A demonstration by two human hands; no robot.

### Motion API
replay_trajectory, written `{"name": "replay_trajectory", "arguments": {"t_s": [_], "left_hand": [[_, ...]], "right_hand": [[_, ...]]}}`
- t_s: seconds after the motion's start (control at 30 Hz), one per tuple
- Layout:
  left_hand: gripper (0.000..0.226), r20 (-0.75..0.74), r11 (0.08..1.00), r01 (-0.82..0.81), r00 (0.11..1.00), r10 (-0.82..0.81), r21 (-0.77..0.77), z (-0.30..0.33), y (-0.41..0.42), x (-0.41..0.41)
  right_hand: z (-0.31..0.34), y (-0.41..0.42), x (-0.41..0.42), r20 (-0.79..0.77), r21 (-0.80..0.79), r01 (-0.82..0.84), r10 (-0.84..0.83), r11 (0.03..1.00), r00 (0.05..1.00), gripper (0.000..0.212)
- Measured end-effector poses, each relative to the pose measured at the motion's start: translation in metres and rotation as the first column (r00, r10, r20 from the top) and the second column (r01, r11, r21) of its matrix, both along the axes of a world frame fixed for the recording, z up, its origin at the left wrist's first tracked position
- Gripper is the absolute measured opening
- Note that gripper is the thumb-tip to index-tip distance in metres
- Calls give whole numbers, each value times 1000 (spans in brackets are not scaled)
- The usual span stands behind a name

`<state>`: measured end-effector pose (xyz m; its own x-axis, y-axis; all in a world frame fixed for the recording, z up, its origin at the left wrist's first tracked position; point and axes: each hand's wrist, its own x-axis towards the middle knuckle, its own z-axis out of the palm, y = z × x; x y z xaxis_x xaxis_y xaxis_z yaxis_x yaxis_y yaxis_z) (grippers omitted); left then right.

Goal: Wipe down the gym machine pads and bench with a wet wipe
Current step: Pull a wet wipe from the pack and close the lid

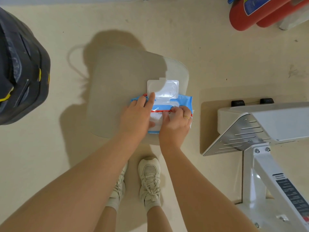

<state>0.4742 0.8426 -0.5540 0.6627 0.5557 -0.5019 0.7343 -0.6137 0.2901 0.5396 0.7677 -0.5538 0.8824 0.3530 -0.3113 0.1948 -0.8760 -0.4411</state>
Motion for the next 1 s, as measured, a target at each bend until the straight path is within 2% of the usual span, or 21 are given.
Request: {"name": "replay_trajectory", "arguments": {"t_s": [0.2,0.27,0.33,0.4,0.43,0.53,0.6,0.67,0.73,0.83,1.0], "left_hand": [[85,-19,1000,-8,1000,7,-29,2,2,0],[83,-34,1000,-8,999,7,-23,1,1,0],[72,-6,1000,-23,1000,23,-18,1,1,1],[65,21,993,-72,997,74,-93,1,2,0],[65,39,981,-108,993,115,-164,2,2,-3],[59,178,936,-205,949,262,-287,1,-3,-13],[53,263,927,-249,909,324,-281,-4,-8,-17],[40,261,929,-273,905,337,-251,-11,-10,-17],[40,268,936,-283,904,333,-210,-12,-11,-15],[40,304,947,-262,901,309,-188,-13,-10,-16],[42,264,941,-248,915,306,-230,-11,-4,-14]], "right_hand": [[0,5,2,34,-108,-15,18,994,999,14],[2,2,-2,115,-21,-77,79,997,990,9],[4,-2,-9,158,123,-213,192,969,969,11],[8,-2,-16,-5,266,-279,291,923,957,20],[10,-2,-15,-73,289,-316,350,904,934,24],[14,-6,-1,-155,337,-418,488,844,859,30],[16,-11,12,-135,298,-423,476,856,869,24],[10,-18,23,57,144,-509,506,849,860,14],[4,-22,29,213,-58,-637,633,769,744,8],[3,-18,31,265,-164,-724,737,670,622,23],[0,-12,29,281,-211,-746,770,631,572,24]]}}
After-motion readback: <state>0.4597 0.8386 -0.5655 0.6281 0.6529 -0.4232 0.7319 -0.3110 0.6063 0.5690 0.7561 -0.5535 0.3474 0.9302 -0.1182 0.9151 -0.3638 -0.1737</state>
